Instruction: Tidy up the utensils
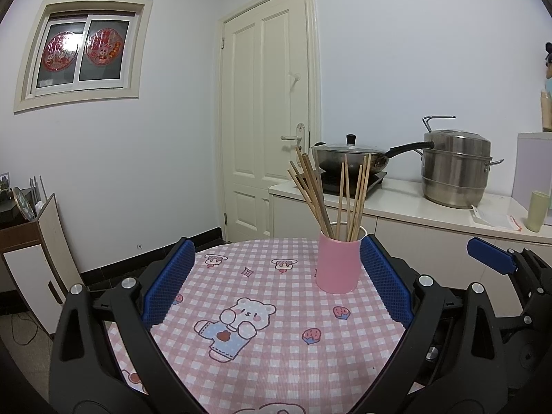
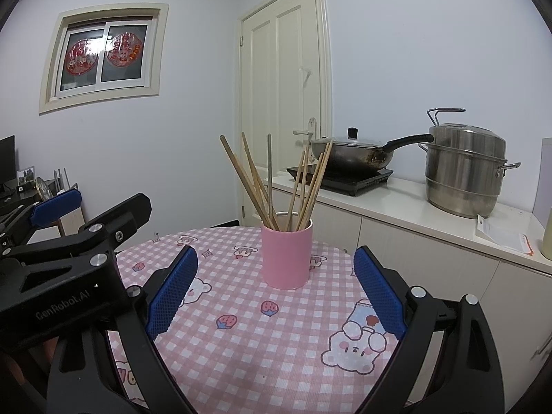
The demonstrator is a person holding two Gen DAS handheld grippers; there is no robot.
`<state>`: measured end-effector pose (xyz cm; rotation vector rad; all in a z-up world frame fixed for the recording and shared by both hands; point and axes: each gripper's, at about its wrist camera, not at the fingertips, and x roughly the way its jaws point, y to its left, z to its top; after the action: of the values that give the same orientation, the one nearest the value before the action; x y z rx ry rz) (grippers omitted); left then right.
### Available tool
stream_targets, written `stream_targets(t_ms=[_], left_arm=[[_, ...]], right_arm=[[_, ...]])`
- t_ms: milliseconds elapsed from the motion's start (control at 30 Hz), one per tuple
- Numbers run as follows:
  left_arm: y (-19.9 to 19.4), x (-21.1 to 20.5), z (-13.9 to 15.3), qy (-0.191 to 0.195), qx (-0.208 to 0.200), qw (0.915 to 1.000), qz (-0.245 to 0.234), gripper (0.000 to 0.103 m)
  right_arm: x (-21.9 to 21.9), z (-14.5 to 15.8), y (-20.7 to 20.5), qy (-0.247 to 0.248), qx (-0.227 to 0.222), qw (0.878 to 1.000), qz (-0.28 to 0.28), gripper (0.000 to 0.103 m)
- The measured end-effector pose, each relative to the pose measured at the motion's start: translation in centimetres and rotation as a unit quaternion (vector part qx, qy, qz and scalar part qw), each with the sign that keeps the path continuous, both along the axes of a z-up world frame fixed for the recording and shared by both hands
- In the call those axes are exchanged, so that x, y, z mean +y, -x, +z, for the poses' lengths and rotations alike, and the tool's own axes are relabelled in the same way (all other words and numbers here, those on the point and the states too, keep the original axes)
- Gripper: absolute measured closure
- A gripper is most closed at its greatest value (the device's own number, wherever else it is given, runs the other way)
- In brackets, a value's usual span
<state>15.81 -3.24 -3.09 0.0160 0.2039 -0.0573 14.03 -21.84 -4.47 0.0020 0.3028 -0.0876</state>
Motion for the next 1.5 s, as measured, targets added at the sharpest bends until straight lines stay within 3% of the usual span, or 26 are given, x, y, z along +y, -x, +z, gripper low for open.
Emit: stream_targets(t_ms=[1500], left_arm=[[-0.03,0.18,-0.22,-0.002,0.002,1.0000,0.000,0.007]], right_arm=[[0.20,-0.22,-0.14,0.001,0.004,1.000,0.000,0.015]])
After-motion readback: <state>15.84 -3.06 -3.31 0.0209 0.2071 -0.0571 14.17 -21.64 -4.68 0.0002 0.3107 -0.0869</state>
